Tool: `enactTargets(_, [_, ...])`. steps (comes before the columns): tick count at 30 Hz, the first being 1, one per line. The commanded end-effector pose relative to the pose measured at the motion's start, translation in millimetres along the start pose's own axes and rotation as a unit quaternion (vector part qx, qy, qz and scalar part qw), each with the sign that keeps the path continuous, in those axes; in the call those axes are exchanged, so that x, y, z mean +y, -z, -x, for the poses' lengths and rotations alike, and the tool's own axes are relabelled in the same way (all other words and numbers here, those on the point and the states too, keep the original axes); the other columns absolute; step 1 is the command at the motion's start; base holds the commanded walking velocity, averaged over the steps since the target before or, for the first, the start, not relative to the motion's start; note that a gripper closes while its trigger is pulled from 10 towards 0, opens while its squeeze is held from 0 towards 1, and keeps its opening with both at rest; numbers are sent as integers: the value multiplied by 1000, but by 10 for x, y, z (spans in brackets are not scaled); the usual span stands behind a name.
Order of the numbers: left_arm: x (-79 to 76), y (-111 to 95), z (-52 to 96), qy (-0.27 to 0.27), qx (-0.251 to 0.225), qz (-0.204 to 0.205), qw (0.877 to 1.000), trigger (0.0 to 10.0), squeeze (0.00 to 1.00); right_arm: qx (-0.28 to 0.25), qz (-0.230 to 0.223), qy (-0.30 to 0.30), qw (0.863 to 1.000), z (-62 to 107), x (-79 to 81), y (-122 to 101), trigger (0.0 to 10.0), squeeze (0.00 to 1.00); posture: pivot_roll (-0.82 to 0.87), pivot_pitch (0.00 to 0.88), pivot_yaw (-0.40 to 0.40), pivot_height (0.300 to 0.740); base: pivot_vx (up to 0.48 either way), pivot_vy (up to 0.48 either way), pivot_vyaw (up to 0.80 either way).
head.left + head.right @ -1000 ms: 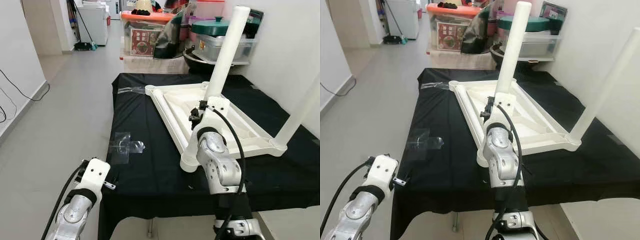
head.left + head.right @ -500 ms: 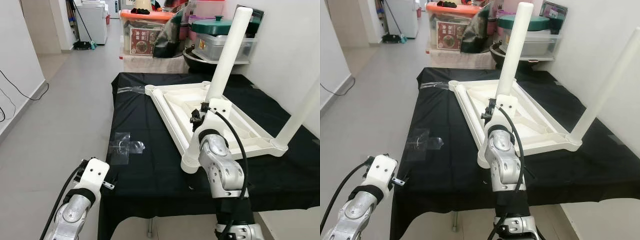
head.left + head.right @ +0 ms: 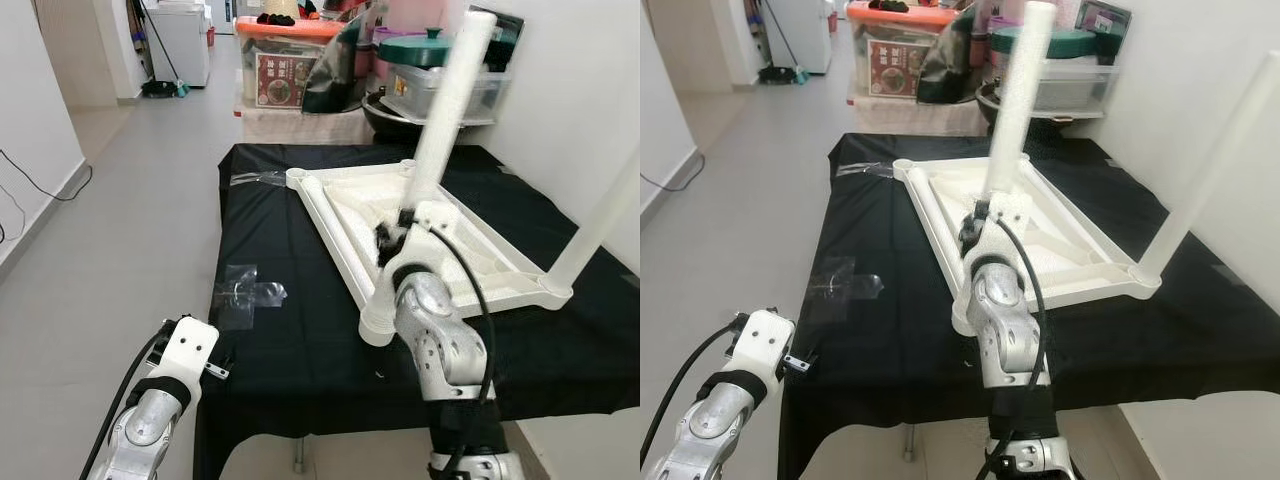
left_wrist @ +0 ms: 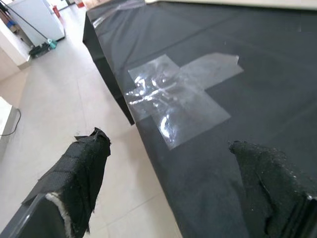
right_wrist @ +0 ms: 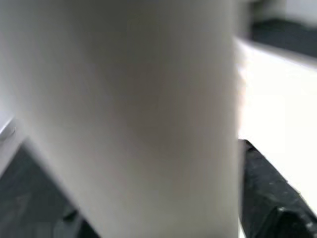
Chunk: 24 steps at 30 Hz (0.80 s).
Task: Building children table
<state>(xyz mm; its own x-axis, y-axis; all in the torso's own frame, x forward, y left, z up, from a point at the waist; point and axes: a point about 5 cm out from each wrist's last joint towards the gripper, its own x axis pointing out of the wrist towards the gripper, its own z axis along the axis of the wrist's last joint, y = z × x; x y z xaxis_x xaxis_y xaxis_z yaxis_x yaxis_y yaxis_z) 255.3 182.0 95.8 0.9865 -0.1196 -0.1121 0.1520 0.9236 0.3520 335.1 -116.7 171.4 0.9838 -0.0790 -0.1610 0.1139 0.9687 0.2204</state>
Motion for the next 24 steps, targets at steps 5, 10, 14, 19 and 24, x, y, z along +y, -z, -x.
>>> enactTargets(5, [-3, 25, -14, 5, 5, -6, 1000, 10000, 0, 9, -19, 6, 1000, 9, -44, 29, 10000, 1000, 80, 0, -33, 740, 0, 0, 0])
enactTargets(10, [3, 21, -28, 6, 4, -6, 1000, 10000, 0, -16, -18, -3, 1000, 19, -45, -125, 10000, 1000, 73, 0, -29, 740, 0, 0, 0])
enactTargets(14, [-1, 15, -37, 8, 3, -6, 1000, 10000, 0, -29, -13, -7, 999, 23, -75, -216, 10000, 1000, 66, 0, -24, 740, 0, 0, 0])
enactTargets(19, [-4, 13, -40, 9, 2, -7, 1000, 10000, 0, -43, -6, -17, 999, 21, -92, -324, 10000, 1000, 64, 0, -24, 740, 0, 0, 0])
enactTargets(24, [-12, 10, -51, 11, 2, -7, 1000, 10000, 0, -68, 12, -20, 997, -14, -146, -521, 10000, 1000, 56, 0, -24, 740, 0, 0, 0])
